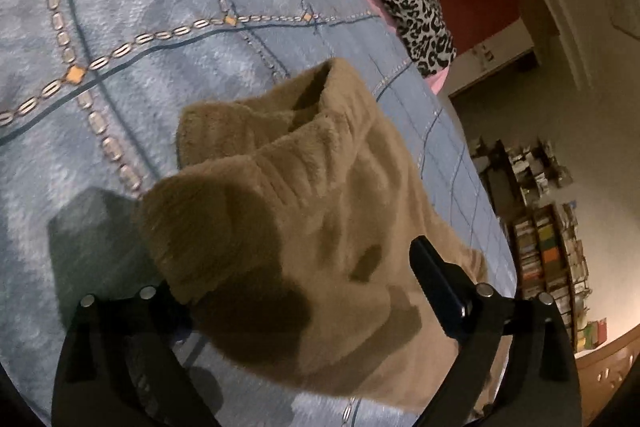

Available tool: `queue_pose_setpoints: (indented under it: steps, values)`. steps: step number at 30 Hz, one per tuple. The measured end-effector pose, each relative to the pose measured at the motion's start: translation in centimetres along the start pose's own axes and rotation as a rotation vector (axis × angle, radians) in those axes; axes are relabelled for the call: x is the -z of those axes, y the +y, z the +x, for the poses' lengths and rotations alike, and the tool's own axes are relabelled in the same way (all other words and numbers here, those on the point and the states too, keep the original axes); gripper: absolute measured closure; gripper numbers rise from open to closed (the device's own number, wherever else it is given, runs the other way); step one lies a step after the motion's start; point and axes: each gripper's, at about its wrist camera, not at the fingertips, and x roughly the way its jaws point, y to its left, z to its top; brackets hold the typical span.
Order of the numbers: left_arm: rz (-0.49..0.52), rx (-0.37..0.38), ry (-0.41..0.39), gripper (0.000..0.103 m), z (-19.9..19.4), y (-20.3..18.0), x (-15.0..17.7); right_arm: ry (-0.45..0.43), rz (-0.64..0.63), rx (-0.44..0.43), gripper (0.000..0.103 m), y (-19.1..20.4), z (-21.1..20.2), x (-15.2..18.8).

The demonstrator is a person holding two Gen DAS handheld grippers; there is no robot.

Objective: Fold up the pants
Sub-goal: 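Grasp the bunched pant end with the left tool and fold it onto the bundle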

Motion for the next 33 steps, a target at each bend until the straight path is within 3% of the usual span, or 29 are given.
queue_pose_setpoints:
  steps: [3,4,5,7,10,16,25,33]
  values:
    - [0.0,0.023,-0.008,0.011,0.7,-0.5,-0.2,-0.007,-0.001,-0.004,0.038,0.2,-0.4,-0.1]
    - [0.004,0.027,-0.007,0.016,0.9,-0.7,-0.3,-0.008,-0.005,-0.005,0.038,0.4,-0.6,-0.1]
    - [0.004,0.034,-0.001,0.025,1.3,-0.9,-0.4,-0.009,-0.008,-0.006,0.038,0.5,-0.6,-0.1]
    - [-0.007,0.056,0.045,0.066,2.2,-0.9,-0.6,-0.008,-0.013,-0.006,0.038,0.6,-0.6,0.0]
    - [-0.003,0.067,0.059,0.078,2.5,-1.1,-0.7,-0.008,-0.013,-0.005,0.038,0.6,-0.6,0.0]
    - [0.112,0.075,0.0,0.083,-0.1,-4.6,-0.8,-0.014,-0.005,-0.012,0.038,0.5,-0.6,0.1]
    - [0.353,0.108,-0.088,0.083,-3.5,-14.8,1.5,-0.039,0.034,-0.034,0.038,-0.9,-1.1,0.4]
    - [0.557,0.169,-0.061,0.083,-3.7,-24.4,6.4,-0.064,0.085,-0.055,0.038,-3.4,-2.2,0.7]
